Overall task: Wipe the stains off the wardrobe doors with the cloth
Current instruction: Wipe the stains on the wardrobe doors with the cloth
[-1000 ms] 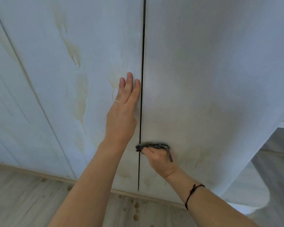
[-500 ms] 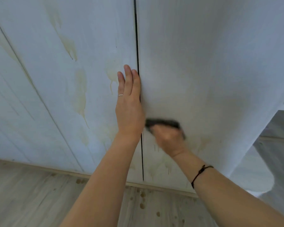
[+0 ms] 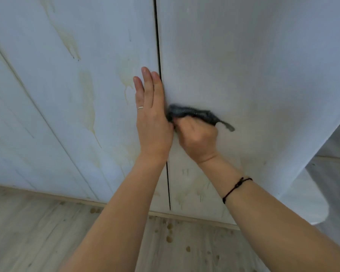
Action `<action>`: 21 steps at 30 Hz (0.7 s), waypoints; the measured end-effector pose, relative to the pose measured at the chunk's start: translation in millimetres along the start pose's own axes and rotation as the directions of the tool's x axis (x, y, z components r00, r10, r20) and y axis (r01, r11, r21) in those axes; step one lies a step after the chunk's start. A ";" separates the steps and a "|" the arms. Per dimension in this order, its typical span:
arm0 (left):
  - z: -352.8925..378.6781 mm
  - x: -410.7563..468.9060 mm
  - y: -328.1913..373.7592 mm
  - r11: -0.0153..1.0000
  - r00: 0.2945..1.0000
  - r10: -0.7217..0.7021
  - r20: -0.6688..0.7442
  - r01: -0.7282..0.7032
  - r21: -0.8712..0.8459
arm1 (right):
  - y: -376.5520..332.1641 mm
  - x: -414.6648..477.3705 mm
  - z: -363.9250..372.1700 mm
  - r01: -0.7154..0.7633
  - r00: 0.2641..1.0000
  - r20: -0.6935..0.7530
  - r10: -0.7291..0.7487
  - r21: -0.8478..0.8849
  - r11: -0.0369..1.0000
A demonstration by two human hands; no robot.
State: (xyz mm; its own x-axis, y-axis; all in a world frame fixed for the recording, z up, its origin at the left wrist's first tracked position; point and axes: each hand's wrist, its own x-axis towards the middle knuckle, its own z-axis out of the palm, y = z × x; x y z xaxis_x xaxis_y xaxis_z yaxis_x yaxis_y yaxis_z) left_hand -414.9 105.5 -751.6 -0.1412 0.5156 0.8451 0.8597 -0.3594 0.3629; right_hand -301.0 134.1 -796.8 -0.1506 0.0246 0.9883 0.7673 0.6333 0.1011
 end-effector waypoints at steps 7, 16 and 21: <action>3.3 -0.5 2.0 1.000 1.000 0.000 -0.009 0.000 0.025 | -18.7 -131.0 -0.8 0.093 0.815 0.566 -0.124 0.083 0.992; -13.3 -2.8 -1.3 0.991 0.992 0.033 0.120 -0.049 0.126 | 4.4 21.7 -9.2 -0.150 0.980 -0.136 0.144 -0.034 0.988; -17.2 -7.6 -2.9 0.978 0.992 0.061 0.111 -0.081 0.190 | -29.0 -69.7 14.7 -0.087 0.979 0.199 0.040 0.233 0.969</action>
State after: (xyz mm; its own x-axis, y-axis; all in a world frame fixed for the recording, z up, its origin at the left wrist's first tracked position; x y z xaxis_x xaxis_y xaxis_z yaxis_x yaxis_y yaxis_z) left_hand -424.7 89.2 -752.3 -0.0332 0.5757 0.8170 0.9460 -0.2458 0.2116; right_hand -321.9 125.3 -870.3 -0.2406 0.2034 0.9491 0.6110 0.7915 -0.0147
